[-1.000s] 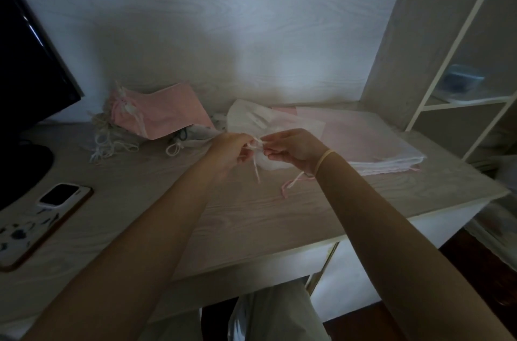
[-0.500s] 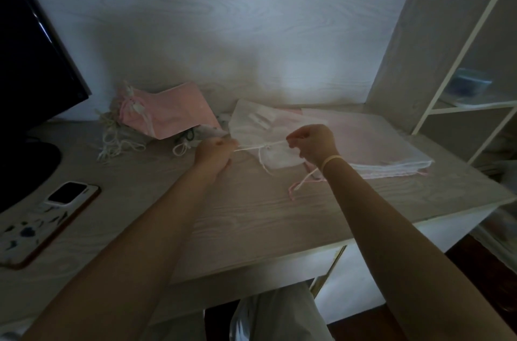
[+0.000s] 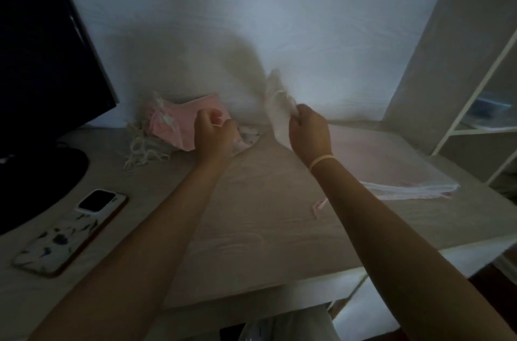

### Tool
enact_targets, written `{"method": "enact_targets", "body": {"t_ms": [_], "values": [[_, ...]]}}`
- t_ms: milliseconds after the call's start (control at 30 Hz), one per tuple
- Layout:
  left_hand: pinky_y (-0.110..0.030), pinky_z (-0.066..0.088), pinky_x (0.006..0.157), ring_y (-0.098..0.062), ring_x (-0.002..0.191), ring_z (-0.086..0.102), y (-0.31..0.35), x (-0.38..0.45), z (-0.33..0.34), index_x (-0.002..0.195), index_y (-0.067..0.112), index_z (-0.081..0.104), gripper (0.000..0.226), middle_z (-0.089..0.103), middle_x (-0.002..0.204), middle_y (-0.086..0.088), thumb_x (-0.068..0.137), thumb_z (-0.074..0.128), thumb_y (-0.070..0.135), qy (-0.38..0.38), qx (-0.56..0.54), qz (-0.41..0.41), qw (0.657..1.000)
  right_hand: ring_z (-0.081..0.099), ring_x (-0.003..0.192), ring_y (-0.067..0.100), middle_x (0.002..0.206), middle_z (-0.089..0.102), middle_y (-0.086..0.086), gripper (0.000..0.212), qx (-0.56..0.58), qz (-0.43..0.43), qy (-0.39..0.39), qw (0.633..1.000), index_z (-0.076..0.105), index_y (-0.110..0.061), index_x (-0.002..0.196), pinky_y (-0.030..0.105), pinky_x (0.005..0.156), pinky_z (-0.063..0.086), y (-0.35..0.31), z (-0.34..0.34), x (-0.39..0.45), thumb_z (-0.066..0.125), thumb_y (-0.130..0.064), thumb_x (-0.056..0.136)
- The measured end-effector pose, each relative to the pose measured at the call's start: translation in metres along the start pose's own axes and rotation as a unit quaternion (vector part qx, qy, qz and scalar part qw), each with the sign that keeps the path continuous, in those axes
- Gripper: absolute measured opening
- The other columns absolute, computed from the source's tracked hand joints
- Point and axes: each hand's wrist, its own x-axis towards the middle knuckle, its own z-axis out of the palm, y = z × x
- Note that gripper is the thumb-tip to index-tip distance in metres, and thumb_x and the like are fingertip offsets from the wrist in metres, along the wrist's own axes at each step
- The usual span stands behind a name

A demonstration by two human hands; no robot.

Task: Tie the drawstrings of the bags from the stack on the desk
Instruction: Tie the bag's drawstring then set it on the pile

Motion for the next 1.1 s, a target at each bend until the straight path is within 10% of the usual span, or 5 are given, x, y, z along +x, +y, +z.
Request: {"method": "enact_targets", "body": {"t_ms": [267,433,667,833,1100], "values": [[-0.034,0.039,0.096,-0.022,0.109,0.048,0.011,0.029,-0.076,0.115,0.018,0.056,0.045,0.047,0.113,0.003,0.07,0.055,0.022,0.062,0.116,0.179,0.975,0.06,0.105,0.031,0.115,0.065,0.016,0.03,0.107,-0.102,-0.15,0.978,0.056,-0.011,0.126,0.031,0.084,0.042,-0.112,0.08,-0.002,0.045,-0.015,0.098],[-0.036,0.036,0.097,-0.027,0.113,0.044,0.011,0.039,-0.091,0.103,0.015,0.064,0.036,0.052,0.12,-0.007,0.069,0.051,0.019,0.063,0.308,0.253,0.915,0.048,0.12,0.018,0.13,0.049,0.004,0.063,0.28,-0.06,-0.506,0.814,0.035,-0.01,0.142,0.031,0.104,0.041,-0.124,0.093,-0.005,0.057,0.004,0.085],[-0.039,0.034,0.104,-0.027,0.127,0.039,-0.011,0.072,-0.072,0.126,0.023,0.054,0.051,0.047,0.135,-0.005,0.083,0.058,0.051,-0.172,0.547,0.164,0.803,0.058,0.111,0.025,0.121,0.062,0.008,0.028,0.066,-0.001,-0.276,0.959,0.064,-0.02,0.113,0.035,0.1,0.045,-0.065,0.105,0.017,0.059,-0.014,0.087],[-0.048,0.023,0.112,-0.033,0.133,0.032,-0.041,0.087,-0.063,0.137,0.035,0.034,0.097,0.033,0.144,-0.009,0.057,0.065,0.08,-0.246,0.635,0.119,0.723,0.039,0.127,0.04,0.145,0.03,0.012,0.112,-0.1,0.0,-0.339,0.935,0.006,-0.038,0.147,0.056,0.103,0.038,-0.029,0.139,0.023,0.078,-0.055,0.063],[-0.047,0.014,0.117,-0.035,0.14,0.023,-0.08,0.11,-0.08,0.145,0.04,0.023,0.107,0.024,0.153,-0.007,0.052,0.06,0.08,-0.24,0.651,0.087,0.715,0.024,0.138,0.041,0.153,0.02,0.011,0.122,-0.159,-0.018,-0.396,0.904,0.005,-0.039,0.146,0.056,0.109,0.027,-0.011,0.194,0.037,0.064,-0.08,0.047]]}}
